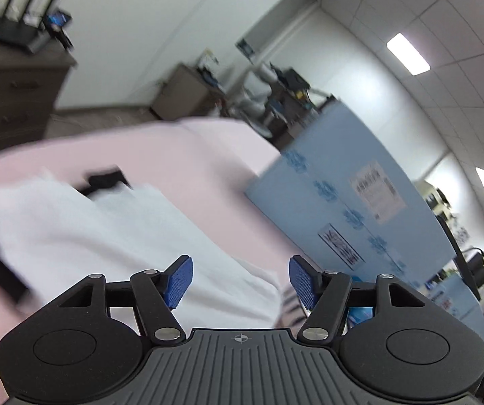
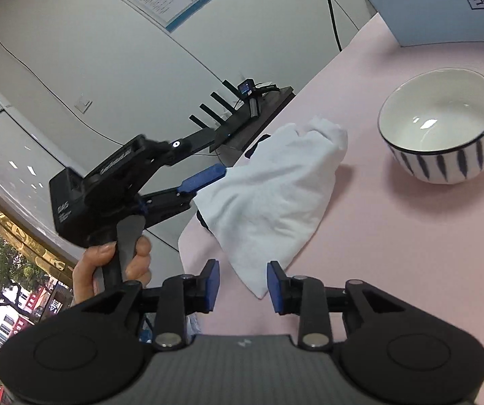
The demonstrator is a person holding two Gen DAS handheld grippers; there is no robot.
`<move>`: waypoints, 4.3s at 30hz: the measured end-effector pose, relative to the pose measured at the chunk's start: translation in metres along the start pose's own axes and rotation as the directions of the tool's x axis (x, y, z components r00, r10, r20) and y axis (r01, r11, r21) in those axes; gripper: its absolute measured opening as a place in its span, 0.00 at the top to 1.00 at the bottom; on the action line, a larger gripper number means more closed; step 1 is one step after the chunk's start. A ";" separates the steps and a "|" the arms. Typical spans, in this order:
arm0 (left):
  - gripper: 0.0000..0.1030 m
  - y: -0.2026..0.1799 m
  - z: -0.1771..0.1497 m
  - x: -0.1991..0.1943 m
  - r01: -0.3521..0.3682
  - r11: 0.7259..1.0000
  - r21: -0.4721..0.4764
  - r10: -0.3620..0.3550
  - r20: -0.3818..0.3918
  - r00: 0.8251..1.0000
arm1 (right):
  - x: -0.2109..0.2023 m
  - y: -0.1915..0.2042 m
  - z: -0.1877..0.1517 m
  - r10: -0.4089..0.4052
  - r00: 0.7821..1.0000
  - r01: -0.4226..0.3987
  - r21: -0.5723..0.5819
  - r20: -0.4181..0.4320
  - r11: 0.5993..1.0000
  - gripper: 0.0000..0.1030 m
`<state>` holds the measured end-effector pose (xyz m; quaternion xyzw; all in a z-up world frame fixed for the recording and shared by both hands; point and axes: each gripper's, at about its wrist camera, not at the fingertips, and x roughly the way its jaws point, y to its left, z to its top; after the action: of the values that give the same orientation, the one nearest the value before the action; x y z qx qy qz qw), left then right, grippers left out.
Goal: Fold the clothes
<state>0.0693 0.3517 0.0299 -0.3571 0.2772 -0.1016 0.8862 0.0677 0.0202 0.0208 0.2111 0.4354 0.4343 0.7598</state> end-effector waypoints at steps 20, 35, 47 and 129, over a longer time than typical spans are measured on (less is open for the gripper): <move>0.35 -0.066 -0.037 0.013 -0.065 0.987 0.146 0.044 0.139 0.989 | -0.159 -0.045 -0.046 -0.154 0.947 0.165 -0.016 0.283 0.986 0.40; 0.25 -0.195 -0.194 0.068 0.306 0.936 0.174 -0.288 -0.121 0.950 | -0.319 -0.128 -0.127 -0.433 0.698 0.284 0.335 0.570 0.898 0.26; 0.02 -0.322 -0.280 0.111 0.119 0.853 0.508 -0.105 -0.058 0.993 | -0.420 -0.188 -0.161 -0.533 0.516 0.301 0.441 0.671 0.846 0.22; 0.00 -0.398 -0.337 0.161 0.182 0.801 0.570 -0.107 -0.162 0.981 | -0.468 -0.245 -0.171 -0.483 0.480 0.213 0.437 0.732 0.874 0.10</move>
<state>0.0197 -0.1919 0.0377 -0.0820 0.2585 -0.2703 0.9238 -0.0741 -0.5151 -0.0179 0.4022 0.1210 0.0509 0.9061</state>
